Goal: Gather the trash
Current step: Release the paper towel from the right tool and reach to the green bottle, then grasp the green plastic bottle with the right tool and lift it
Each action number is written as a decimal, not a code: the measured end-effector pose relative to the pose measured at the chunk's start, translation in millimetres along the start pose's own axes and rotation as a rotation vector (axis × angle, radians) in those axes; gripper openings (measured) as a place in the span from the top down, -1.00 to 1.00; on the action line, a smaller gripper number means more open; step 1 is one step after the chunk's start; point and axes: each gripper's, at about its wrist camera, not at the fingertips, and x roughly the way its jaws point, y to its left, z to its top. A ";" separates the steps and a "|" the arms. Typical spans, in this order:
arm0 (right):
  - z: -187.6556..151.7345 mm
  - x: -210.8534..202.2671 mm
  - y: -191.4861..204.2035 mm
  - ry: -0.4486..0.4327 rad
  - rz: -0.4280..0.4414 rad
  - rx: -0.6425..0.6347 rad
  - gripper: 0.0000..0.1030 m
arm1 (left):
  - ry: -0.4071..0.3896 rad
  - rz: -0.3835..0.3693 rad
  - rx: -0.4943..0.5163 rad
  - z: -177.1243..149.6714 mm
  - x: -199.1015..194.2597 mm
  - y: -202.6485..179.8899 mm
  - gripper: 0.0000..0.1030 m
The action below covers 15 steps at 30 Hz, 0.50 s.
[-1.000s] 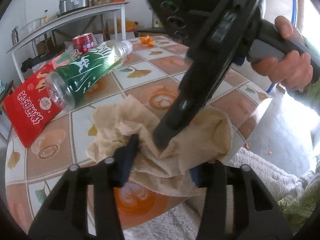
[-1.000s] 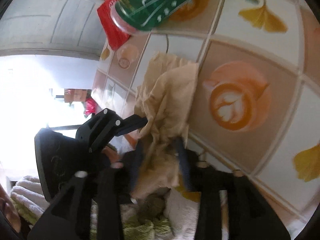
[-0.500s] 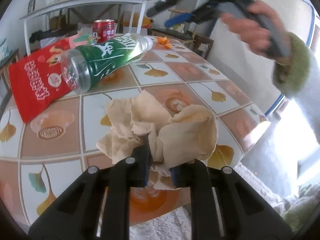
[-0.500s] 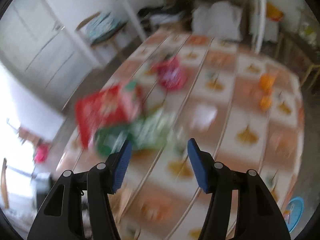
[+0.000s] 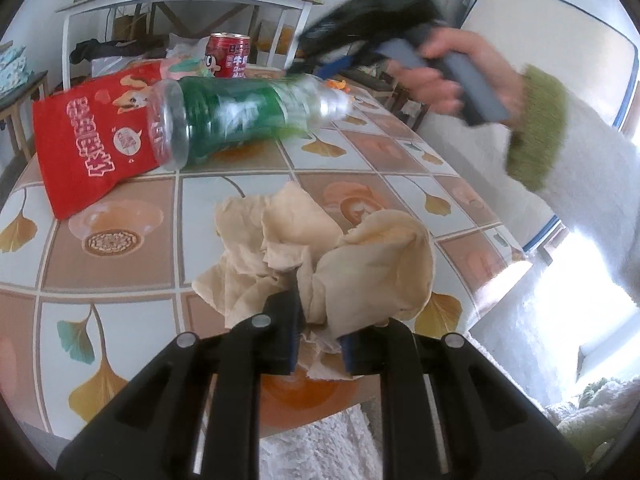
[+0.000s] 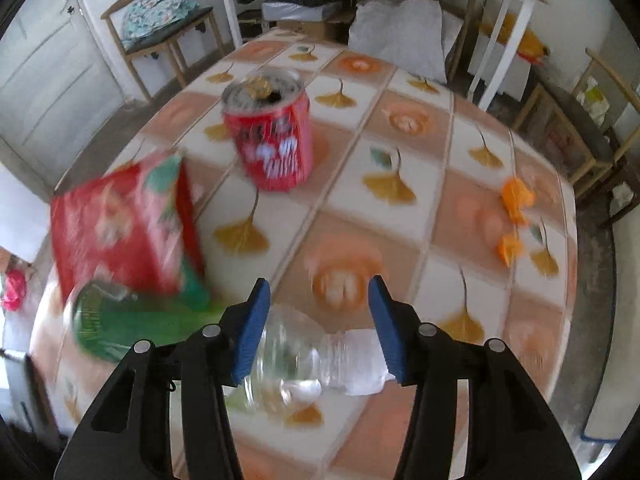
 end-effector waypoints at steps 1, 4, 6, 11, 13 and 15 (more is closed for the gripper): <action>-11.4 -7.7 -4.2 0.022 0.016 0.014 0.03 | -0.001 -0.002 -0.001 -0.3 -0.3 0.4 0.73; -47.7 -22.3 -8.8 0.100 0.081 0.040 0.03 | -0.004 -0.003 -0.002 -1.3 -1.2 1.0 0.73; -67.5 -27.0 -5.5 0.148 0.122 0.026 0.03 | -0.003 -0.004 -0.008 -1.3 -1.9 1.9 0.73; -92.5 -45.7 22.1 0.118 0.174 -0.136 -0.23 | 0.005 -0.008 -0.039 -2.4 -2.0 5.7 0.73; -98.3 -47.5 41.0 0.125 0.237 -0.211 -0.28 | 0.001 -0.009 -0.055 -1.6 -2.9 6.9 0.73; -103.5 -49.6 57.1 0.130 0.281 -0.276 -0.32 | -0.005 -0.009 -0.073 -0.6 -4.0 9.3 0.73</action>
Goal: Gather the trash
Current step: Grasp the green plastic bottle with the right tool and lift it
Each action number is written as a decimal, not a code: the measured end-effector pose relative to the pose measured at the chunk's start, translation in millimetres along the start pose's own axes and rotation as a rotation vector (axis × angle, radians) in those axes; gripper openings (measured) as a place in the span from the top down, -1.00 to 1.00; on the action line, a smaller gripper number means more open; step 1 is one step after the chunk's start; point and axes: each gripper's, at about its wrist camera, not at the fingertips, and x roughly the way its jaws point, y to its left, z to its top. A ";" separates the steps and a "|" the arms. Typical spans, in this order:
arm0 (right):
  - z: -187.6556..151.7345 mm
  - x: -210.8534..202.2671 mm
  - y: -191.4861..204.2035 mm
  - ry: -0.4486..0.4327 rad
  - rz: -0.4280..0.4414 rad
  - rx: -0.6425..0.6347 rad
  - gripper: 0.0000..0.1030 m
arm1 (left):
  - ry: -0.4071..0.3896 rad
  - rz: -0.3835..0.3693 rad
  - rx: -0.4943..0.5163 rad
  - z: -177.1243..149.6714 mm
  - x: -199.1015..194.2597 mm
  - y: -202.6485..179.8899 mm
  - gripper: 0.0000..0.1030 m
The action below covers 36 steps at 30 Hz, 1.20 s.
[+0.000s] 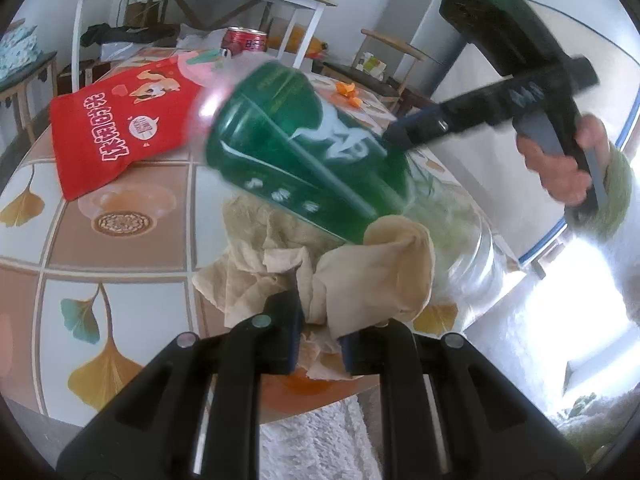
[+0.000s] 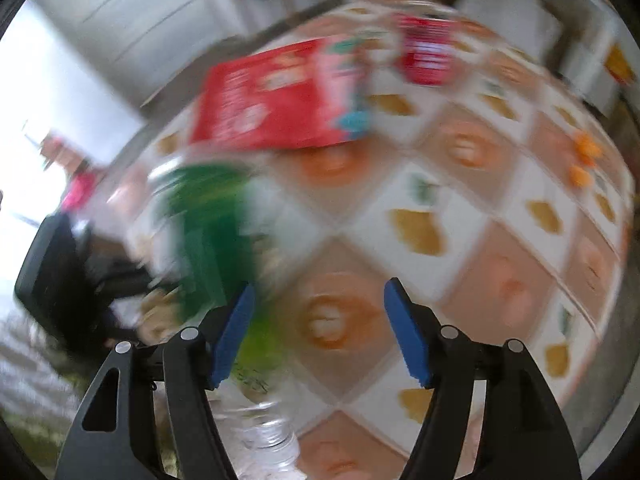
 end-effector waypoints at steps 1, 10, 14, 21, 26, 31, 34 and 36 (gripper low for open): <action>-1.3 1.5 8.7 0.009 0.024 -0.041 -0.33 | 0.000 0.006 -0.010 0.1 0.1 2.0 0.73; -12.2 8.4 1.5 0.020 0.286 0.079 -0.43 | -0.004 -0.034 -0.071 -0.2 0.2 13.6 0.73; -24.3 20.3 -8.9 0.032 0.313 0.183 -0.43 | -0.002 -0.035 -0.068 -0.3 1.7 11.8 0.73; -46.8 35.3 -16.6 0.039 0.321 0.341 -0.30 | -0.002 -0.028 -0.065 -0.4 2.4 11.7 0.73; -64.0 29.6 -24.2 -0.007 0.328 0.424 -0.21 | -0.006 -0.024 -0.069 -1.4 0.6 8.7 0.73; -83.7 14.7 -29.2 -0.065 0.318 0.469 -0.20 | -0.009 -0.017 -0.069 -0.3 -2.3 6.2 0.73; -95.2 3.3 -36.1 -0.102 0.314 0.492 -0.20 | -0.015 -0.015 -0.064 2.8 -5.2 1.8 0.73; -105.0 -5.2 -39.1 -0.127 0.318 0.507 -0.20 | -0.020 -0.012 -0.056 5.5 -7.4 -3.2 0.73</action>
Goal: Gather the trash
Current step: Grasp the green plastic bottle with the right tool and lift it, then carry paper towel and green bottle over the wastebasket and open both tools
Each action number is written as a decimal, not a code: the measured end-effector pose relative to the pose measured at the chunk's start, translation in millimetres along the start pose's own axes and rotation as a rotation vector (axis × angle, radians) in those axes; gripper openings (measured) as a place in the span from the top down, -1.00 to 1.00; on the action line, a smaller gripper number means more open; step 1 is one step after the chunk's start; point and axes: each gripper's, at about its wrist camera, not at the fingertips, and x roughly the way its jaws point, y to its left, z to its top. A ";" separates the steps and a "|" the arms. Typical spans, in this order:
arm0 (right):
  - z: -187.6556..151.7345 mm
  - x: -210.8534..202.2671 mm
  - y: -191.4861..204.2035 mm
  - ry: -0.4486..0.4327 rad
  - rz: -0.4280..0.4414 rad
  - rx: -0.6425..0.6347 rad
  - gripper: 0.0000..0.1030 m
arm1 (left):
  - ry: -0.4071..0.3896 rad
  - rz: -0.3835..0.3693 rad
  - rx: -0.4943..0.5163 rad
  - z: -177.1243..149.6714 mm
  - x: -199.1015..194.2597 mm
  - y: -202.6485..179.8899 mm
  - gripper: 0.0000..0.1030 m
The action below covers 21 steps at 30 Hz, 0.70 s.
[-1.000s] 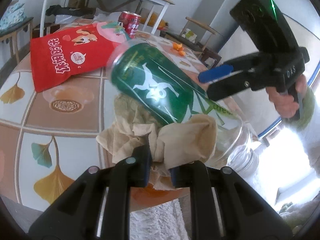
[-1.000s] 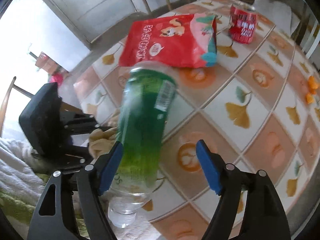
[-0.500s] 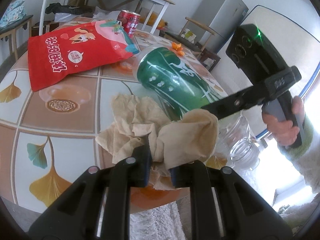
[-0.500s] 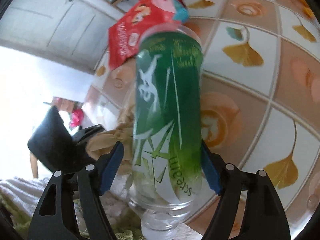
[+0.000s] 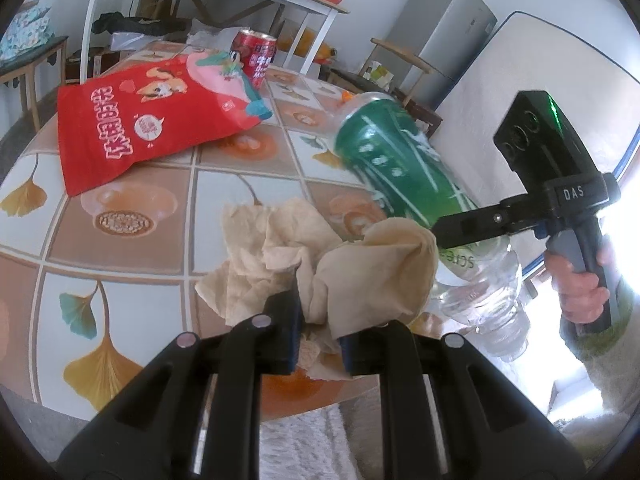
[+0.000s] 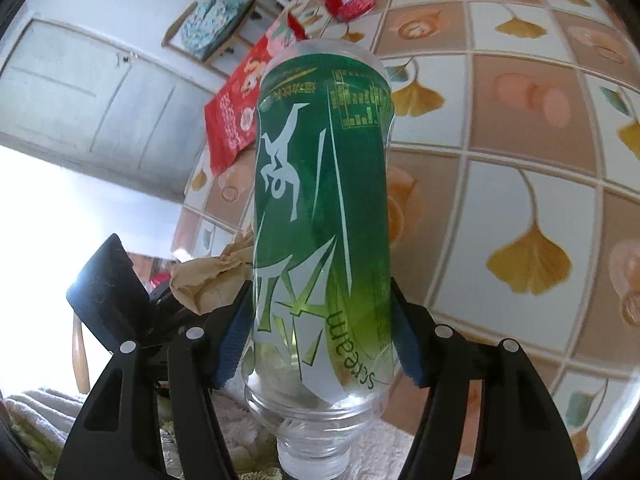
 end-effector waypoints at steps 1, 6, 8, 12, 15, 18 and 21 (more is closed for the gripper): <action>-3.5 -7.7 -3.0 -0.018 0.008 0.010 -0.20 | -0.001 0.002 0.004 1.0 -1.3 -3.3 0.73; -24.2 -41.1 -16.8 -0.099 0.050 0.052 -0.20 | -0.017 0.001 0.026 10.3 -6.4 -21.8 0.73; -33.5 -52.3 -19.8 -0.134 0.068 0.066 -0.20 | -0.031 -0.007 0.043 15.5 -8.9 -35.1 0.73; -58.2 -89.3 -41.9 -0.209 0.093 0.096 -0.20 | -0.052 -0.030 0.091 26.0 -9.3 -65.8 0.73; -75.2 -113.5 -53.4 -0.269 0.098 0.122 -0.20 | -0.061 -0.063 0.145 35.2 -5.9 -97.3 0.73; -98.2 -142.7 -73.1 -0.341 0.098 0.167 -0.20 | -0.059 -0.118 0.201 45.4 1.8 -133.5 0.73; -125.2 -171.7 -94.8 -0.418 0.078 0.235 -0.20 | -0.039 -0.193 0.241 56.7 14.7 -168.7 0.73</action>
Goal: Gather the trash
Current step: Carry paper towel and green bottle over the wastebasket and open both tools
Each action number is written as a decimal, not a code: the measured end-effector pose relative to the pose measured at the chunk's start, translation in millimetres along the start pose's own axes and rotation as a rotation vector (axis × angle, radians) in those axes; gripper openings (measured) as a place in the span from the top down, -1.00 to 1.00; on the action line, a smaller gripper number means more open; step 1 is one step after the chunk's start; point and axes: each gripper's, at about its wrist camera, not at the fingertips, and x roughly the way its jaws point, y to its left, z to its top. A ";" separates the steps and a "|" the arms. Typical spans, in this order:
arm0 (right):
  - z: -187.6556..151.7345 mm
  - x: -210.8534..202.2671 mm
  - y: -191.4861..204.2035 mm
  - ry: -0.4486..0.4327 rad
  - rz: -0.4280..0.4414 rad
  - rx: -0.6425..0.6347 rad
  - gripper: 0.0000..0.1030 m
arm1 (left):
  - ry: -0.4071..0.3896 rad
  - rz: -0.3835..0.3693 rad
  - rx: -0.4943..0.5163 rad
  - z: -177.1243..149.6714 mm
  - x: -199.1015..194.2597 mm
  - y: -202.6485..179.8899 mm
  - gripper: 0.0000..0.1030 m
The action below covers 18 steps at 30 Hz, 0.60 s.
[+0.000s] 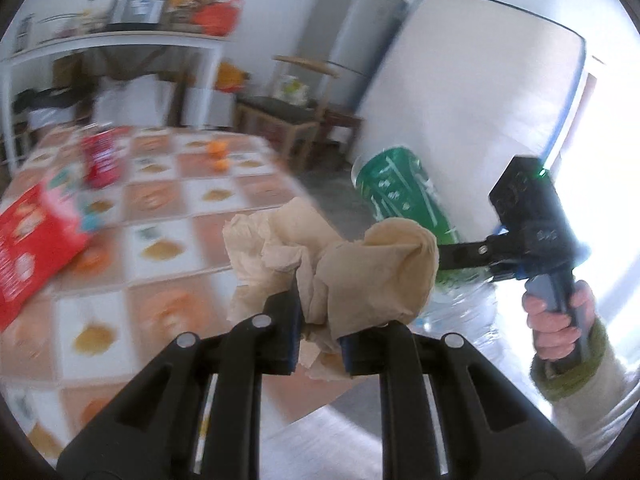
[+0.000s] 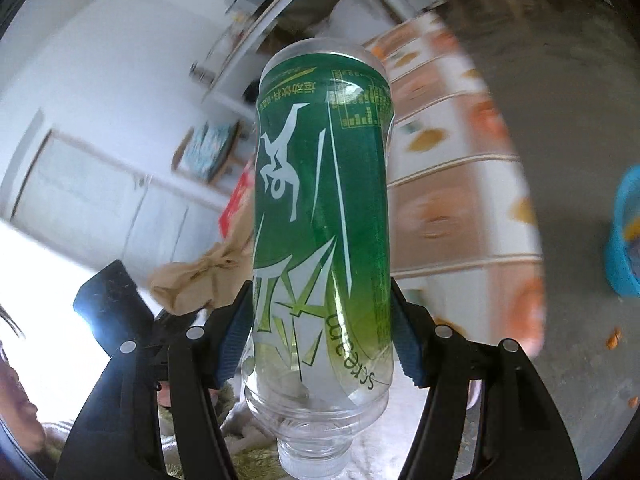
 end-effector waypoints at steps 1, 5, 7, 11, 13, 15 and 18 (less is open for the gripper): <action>-2.6 -16.3 -12.0 -0.034 -0.014 0.029 -0.20 | 0.010 -0.035 0.014 8.0 10.0 -11.6 0.73; -17.5 -73.4 -52.3 -0.162 -0.098 0.128 -0.20 | 0.066 -0.153 0.064 34.0 50.9 -51.2 0.73; -31.1 -103.6 -77.9 -0.229 -0.145 0.191 -0.20 | 0.112 -0.228 0.092 47.0 79.7 -77.8 0.73; -58.0 -139.7 -129.8 -0.310 -0.202 0.322 -0.20 | 0.267 -0.343 0.093 60.4 148.3 -120.2 0.73; -72.9 -149.8 -155.9 -0.333 -0.219 0.391 -0.20 | 0.368 -0.366 0.074 60.0 192.8 -139.7 0.73; -86.0 -153.2 -185.0 -0.341 -0.226 0.460 -0.20 | 0.479 -0.386 0.051 52.6 240.0 -156.6 0.72; -98.2 -148.3 -223.4 -0.333 -0.225 0.549 -0.20 | 0.616 -0.350 0.023 37.3 297.9 -173.6 0.71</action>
